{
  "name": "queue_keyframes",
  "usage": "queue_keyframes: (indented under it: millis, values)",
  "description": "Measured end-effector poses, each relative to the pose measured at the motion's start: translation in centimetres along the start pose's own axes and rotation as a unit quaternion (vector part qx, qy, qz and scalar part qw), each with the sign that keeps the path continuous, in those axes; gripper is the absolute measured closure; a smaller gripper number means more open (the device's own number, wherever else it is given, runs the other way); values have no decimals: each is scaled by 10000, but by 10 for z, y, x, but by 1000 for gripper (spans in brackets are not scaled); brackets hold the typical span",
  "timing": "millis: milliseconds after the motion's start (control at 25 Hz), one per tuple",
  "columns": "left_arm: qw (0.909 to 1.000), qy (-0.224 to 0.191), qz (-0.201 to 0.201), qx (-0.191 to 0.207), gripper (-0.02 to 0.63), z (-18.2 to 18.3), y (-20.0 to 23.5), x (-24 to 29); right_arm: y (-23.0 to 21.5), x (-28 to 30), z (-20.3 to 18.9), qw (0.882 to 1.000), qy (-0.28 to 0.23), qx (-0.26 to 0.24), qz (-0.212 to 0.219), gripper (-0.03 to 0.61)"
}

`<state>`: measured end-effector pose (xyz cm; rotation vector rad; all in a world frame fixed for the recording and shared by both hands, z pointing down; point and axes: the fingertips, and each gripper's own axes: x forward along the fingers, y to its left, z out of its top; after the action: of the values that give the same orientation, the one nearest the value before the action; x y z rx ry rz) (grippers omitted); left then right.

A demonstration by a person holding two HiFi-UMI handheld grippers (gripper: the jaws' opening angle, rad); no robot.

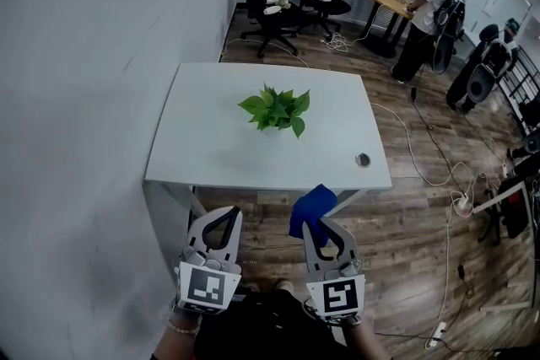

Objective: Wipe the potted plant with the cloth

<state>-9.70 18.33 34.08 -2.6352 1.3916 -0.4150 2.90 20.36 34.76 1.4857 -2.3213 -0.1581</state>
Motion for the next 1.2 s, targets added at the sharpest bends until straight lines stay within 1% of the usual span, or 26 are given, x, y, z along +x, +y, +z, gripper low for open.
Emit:
queue_keyframes:
  millis: [80,160,200,400,600,720,800,840,880,960,1000,1200]
  values:
    - [10000,5,-26,-5,598,-2,4,-4,6,1,1,10000,3,16,-46,503]
    - [9996,-28,-115,250,598,-8,8,-7,12,2,3,10000,-6,15,-90,503]
    - [9994,-55,-139,306,598,-9,9,-8,14,3,5,9999,-21,14,-116,503]
    - [9989,-188,-184,378,598,-14,19,-17,24,3,8,9997,1,4,-249,503]
    - [9993,-192,-162,277,598,-20,27,-22,28,5,11,9995,35,-54,-308,503]
    - [9996,-183,-137,180,598,-21,31,-19,23,9,10,9994,84,-87,-332,503]
    - [9999,-116,-54,-89,598,-21,33,-17,19,13,8,9993,106,-114,-349,503]
    - [9998,-99,-25,-156,598,-21,35,-14,16,16,7,9992,118,-139,-359,503]
    - [9999,-114,-30,-91,598,-22,36,-11,12,20,6,9991,119,-158,-369,503]
    - [9997,-158,-81,171,598,-25,37,-4,5,28,7,9991,77,-162,-376,503]
    - [9996,-148,-91,215,598,-26,38,0,1,32,7,9992,61,-162,-369,503]
    - [9997,-79,-83,195,598,-29,43,30,-24,57,2,9991,14,-213,-354,503]
